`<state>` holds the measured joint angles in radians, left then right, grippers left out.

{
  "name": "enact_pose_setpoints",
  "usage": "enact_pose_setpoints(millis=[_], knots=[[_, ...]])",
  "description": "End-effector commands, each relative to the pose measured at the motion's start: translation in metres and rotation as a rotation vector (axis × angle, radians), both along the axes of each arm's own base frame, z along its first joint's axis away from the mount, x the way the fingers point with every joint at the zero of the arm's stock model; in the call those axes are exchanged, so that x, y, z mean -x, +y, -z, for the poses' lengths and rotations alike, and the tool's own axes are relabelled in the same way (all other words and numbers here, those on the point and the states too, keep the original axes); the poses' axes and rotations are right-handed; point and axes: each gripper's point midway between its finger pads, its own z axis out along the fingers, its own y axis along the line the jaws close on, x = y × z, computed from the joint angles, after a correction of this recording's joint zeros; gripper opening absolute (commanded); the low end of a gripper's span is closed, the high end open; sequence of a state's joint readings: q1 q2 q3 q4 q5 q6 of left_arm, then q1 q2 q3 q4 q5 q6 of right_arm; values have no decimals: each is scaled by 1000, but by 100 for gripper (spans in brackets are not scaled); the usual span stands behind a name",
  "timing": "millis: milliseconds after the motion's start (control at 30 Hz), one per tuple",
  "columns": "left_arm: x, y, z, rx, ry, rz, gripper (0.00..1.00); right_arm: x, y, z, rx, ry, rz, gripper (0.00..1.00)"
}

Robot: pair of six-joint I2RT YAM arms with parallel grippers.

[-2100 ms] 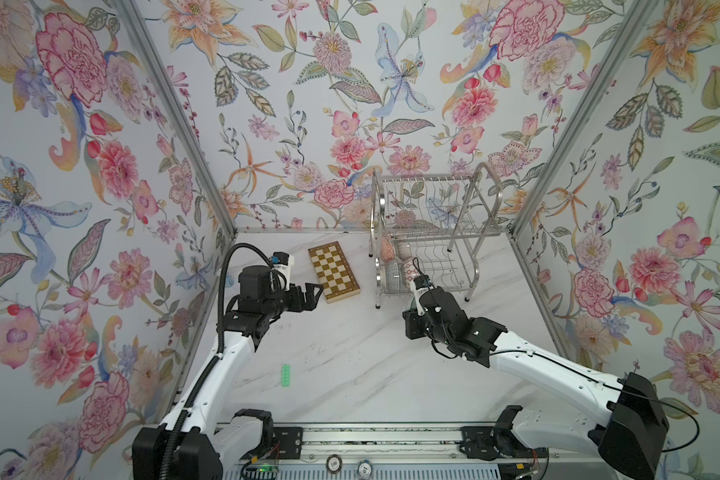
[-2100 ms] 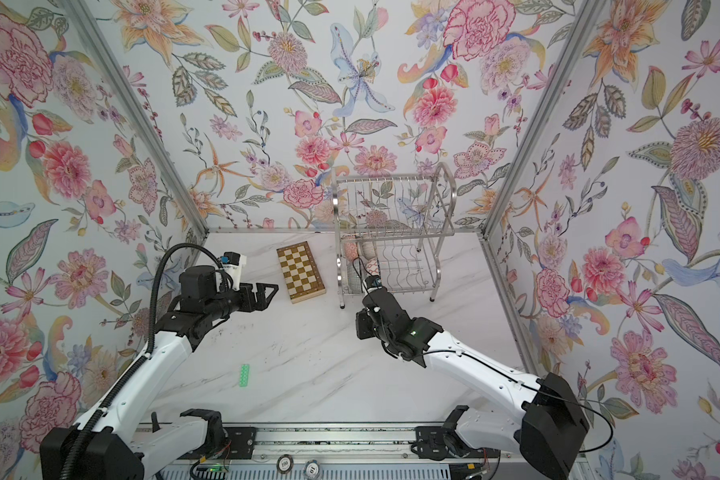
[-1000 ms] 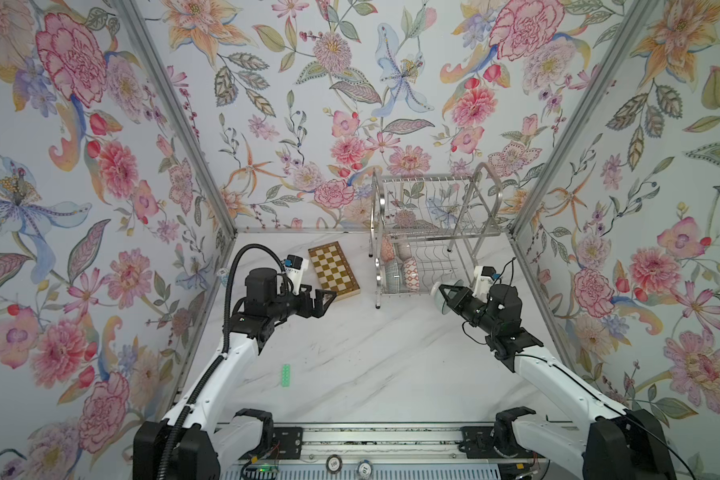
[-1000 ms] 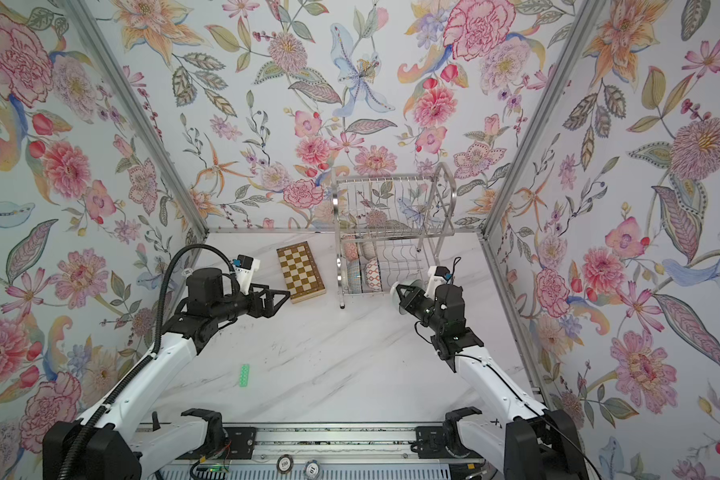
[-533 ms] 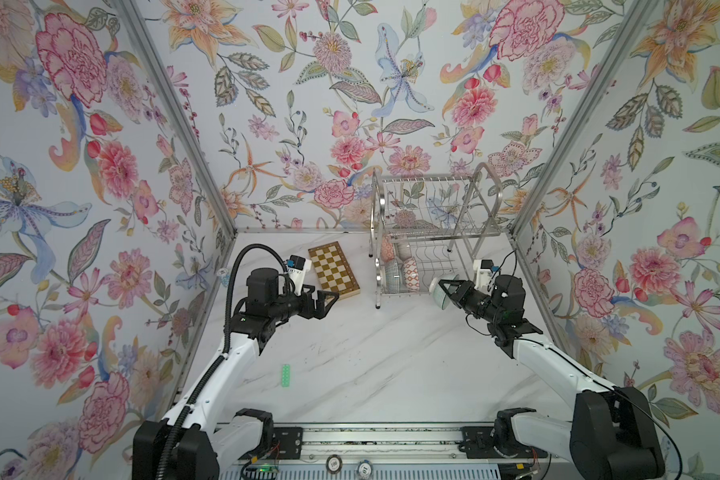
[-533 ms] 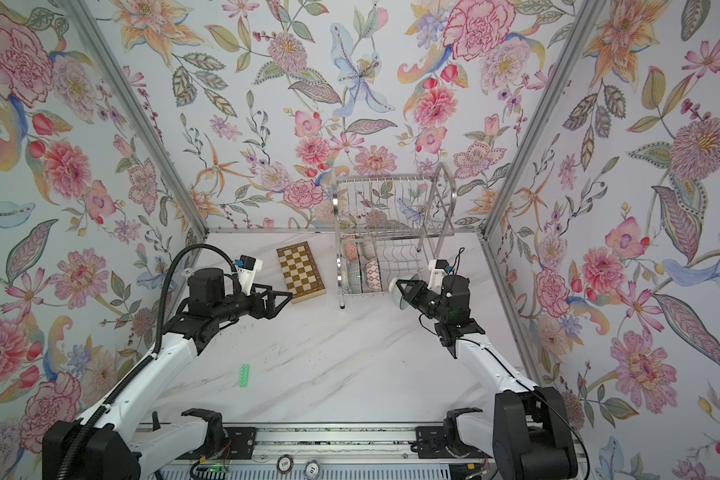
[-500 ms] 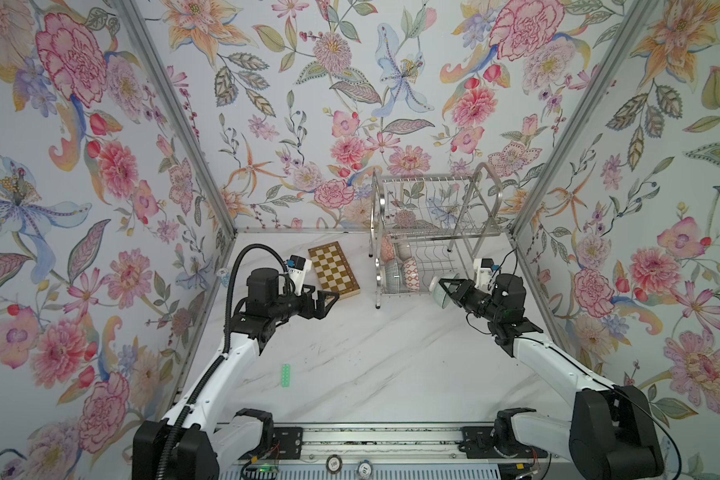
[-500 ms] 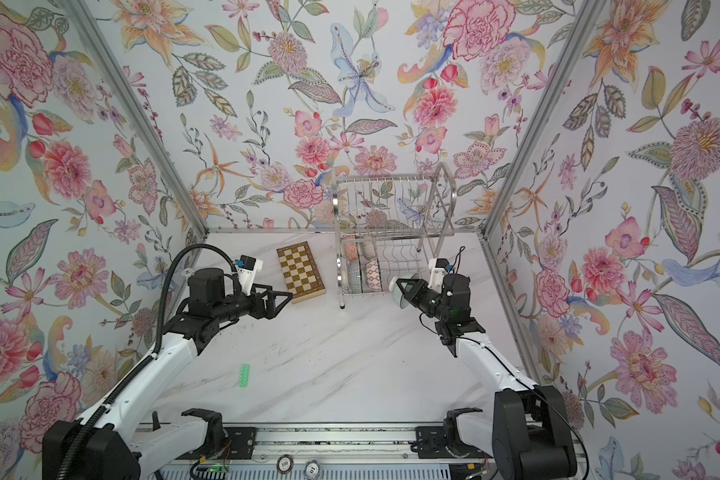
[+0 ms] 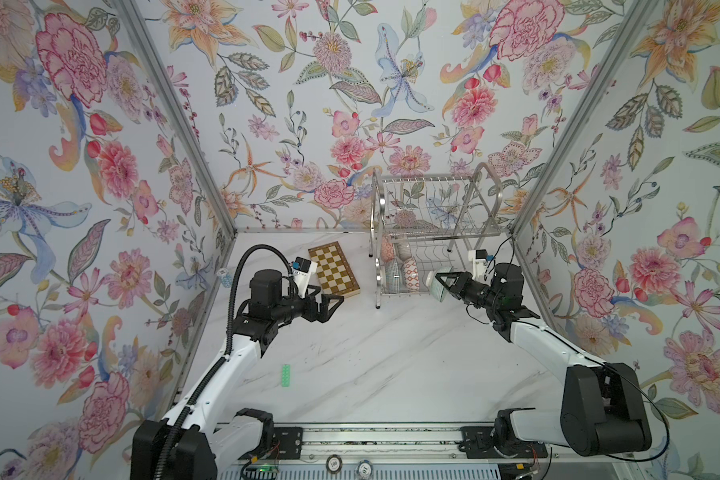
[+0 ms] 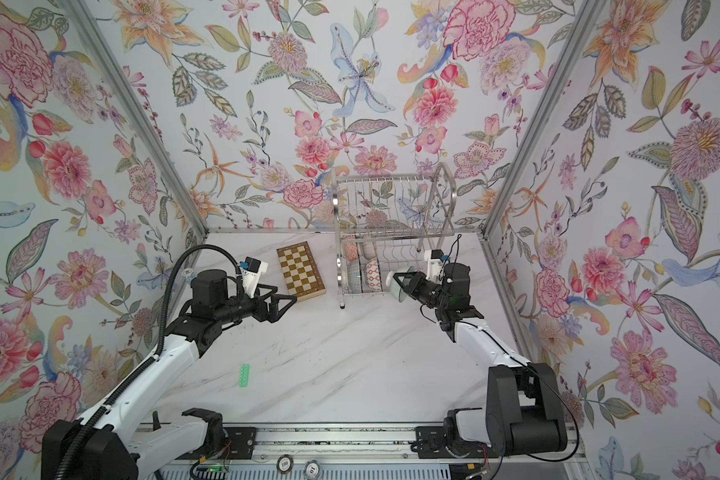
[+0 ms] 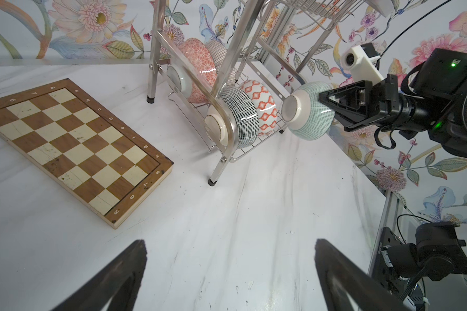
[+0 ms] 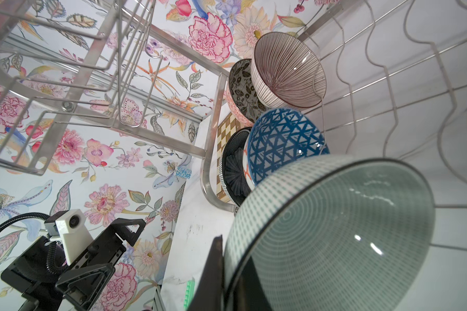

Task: Load the bowls into the dish rack
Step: 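Push the green bowl down into the rack slot with the right gripper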

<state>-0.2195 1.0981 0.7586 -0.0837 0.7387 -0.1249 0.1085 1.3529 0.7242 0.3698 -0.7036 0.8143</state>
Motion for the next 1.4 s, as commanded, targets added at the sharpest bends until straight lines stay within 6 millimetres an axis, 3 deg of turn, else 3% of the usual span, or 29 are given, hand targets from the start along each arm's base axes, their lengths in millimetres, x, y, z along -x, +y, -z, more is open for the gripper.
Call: enact_pose_setpoints(millis=[0,867,1367], knots=[[6,-7,-3,6,-29,46,99,-10,3,-30,-1,-112,-45,0],[12,-12,0,-19,-36,72,99,-39,6,-24,-46,-115,-80,0],[14,-14,2,-36,-37,82,99,-66,4,-27,-66,-182,-45,0]])
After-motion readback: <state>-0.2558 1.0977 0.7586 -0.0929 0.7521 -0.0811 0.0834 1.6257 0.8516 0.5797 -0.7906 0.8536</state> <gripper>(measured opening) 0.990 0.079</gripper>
